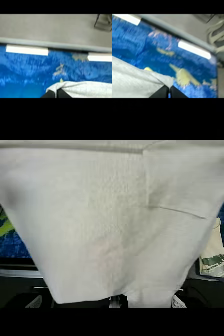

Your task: Fold the shirts.

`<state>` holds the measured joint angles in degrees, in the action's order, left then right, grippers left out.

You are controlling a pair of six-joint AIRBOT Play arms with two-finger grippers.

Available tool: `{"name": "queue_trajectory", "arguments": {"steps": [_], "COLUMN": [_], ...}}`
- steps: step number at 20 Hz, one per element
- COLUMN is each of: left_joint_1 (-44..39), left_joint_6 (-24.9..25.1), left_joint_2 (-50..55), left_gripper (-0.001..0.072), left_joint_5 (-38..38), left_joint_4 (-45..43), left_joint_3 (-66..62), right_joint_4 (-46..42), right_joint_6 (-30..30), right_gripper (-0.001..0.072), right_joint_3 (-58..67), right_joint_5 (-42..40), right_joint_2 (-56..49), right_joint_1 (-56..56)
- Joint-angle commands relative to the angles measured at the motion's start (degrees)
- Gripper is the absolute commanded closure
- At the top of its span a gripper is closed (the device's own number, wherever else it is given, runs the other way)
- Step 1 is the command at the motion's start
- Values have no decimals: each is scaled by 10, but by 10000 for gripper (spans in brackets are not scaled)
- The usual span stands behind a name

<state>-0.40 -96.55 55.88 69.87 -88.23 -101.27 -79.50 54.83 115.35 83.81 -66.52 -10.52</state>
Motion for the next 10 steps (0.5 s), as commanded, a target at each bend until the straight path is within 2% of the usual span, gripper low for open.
{"name": "queue_trajectory", "arguments": {"steps": [1,3,5,10], "left_joint_1": [1,1,1,1], "left_joint_6": [24,36,36,36], "left_joint_2": [113,188,261,371], "left_gripper": [680,681,681,680], "left_joint_5": [18,2,-18,-94], "left_joint_4": [-5,-5,-5,-5], "left_joint_3": [108,137,134,92], "right_joint_4": [-9,-11,-11,-10], "right_joint_6": [12,31,45,80], "right_gripper": [685,685,684,683], "right_joint_3": [1,1,1,1], "right_joint_5": [114,91,35,-141], "right_joint_2": [-169,-271,-348,-419], "right_joint_1": [23,56,83,92]}}
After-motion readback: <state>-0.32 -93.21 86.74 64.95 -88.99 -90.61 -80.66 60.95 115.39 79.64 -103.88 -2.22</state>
